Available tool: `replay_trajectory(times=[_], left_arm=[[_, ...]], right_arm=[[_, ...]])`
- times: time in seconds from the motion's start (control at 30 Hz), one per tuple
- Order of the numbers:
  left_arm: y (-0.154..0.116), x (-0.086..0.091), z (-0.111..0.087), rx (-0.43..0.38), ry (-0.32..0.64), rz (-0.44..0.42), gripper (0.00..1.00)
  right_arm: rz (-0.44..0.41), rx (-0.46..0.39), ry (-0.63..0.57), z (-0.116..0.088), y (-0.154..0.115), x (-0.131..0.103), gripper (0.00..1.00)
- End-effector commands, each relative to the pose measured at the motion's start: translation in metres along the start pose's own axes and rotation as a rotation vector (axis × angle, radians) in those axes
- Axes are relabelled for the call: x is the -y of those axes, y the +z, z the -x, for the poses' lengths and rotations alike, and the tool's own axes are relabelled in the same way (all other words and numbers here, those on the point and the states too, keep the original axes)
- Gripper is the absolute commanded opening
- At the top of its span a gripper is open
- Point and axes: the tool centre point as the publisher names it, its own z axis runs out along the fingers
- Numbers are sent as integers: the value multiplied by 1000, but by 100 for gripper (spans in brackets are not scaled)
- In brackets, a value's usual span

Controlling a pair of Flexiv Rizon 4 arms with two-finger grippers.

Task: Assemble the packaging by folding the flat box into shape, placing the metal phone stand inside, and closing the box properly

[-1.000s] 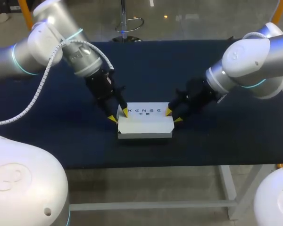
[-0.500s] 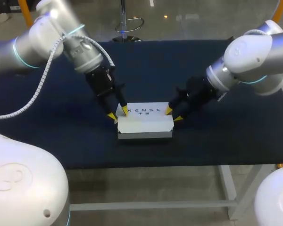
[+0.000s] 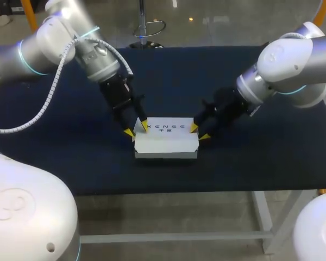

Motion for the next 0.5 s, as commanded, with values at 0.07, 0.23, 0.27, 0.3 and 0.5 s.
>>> replay_trajectory(times=[0.07,0.23,0.27,0.3,0.5], left_arm=[[1,-6,4,-3,8,-26,49],[2,-9,8,-5,27,-61,49],[2,-9,9,-5,36,-76,49],[3,-10,10,-9,37,-90,50],[3,-11,16,-14,58,-148,51]], right_arm=[[-12,-3,2,0,1,-3,44],[-15,-1,3,1,2,-4,44],[-16,-1,3,2,2,-4,44],[-18,0,2,2,2,-4,44],[-18,1,2,4,2,-4,45]])
